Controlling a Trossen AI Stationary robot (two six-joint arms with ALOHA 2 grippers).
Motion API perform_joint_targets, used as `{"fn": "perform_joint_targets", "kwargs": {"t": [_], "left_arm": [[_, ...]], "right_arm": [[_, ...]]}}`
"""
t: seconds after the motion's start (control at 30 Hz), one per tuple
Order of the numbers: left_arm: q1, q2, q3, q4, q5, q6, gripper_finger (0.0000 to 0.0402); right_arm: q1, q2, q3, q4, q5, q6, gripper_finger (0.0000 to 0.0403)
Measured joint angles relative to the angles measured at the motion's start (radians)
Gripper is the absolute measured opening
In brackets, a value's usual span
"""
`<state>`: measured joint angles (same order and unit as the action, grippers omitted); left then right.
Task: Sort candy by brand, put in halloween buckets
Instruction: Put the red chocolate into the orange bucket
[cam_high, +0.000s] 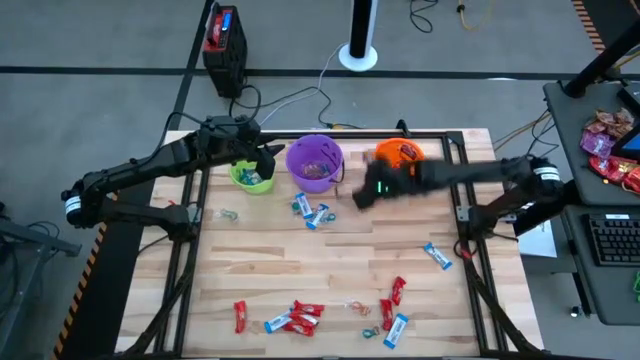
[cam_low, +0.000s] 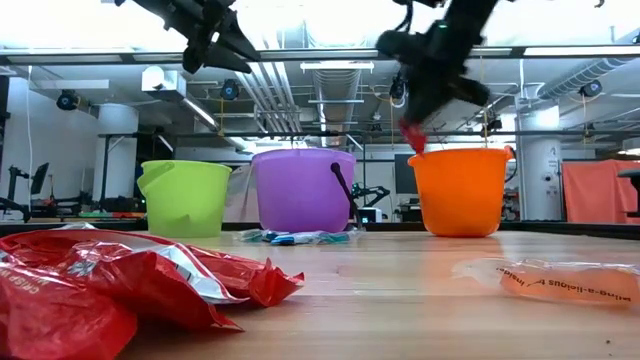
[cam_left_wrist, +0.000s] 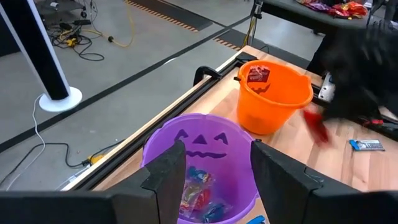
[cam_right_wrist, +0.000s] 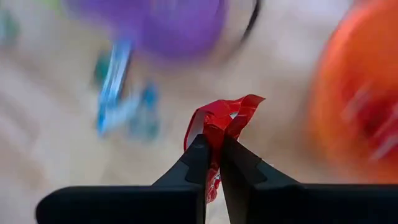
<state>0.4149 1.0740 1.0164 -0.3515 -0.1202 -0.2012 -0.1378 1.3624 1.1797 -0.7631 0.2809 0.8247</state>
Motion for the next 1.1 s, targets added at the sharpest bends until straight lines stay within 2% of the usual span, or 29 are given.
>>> {"fn": "perform_joint_targets", "kwargs": {"t": [0.13, 0.27, 0.4, 0.5, 0.7, 0.8, 0.93, 1.1], "left_arm": [[0.0, 0.0, 0.0, -0.001, 0.0, -0.026, 0.0165], [0.0, 0.0, 0.0, -0.031, -0.001, -0.036, 0.0165], [0.0, 0.001, 0.0, -0.08, -0.086, -0.094, 0.0165], [0.001, 0.001, 0.0, -0.105, -0.138, -0.127, 0.0165], [0.001, 0.005, 0.0, -0.108, -0.143, -0.15, 0.0165], [0.001, 0.005, 0.001, -0.108, -0.15, -0.17, 0.0165], [0.001, 0.005, 0.001, -0.109, -0.159, -0.201, 0.0165], [0.001, 0.005, 0.002, -0.141, -0.161, -0.262, 0.0165]], "right_arm": [[-0.228, 0.011, 0.131, -0.037, 0.015, -0.236, 0.0018], [-0.42, 0.024, 0.22, -0.146, 0.005, -0.35, 0.0018], [-0.532, 0.034, 0.24, -0.184, -0.092, -0.439, 0.0018], [-0.565, 0.034, 0.232, -0.213, -0.178, -0.477, 0.0018], [-0.579, 0.035, 0.206, -0.216, -0.177, -0.537, 0.0018], [-0.579, 0.035, 0.193, -0.111, -0.207, -0.631, 0.0018], [-0.578, 0.039, 0.163, 0.06, -0.325, -0.722, 0.0018], [-0.578, -0.011, 0.082, 0.064, -0.314, -0.765, 0.0018]]}}
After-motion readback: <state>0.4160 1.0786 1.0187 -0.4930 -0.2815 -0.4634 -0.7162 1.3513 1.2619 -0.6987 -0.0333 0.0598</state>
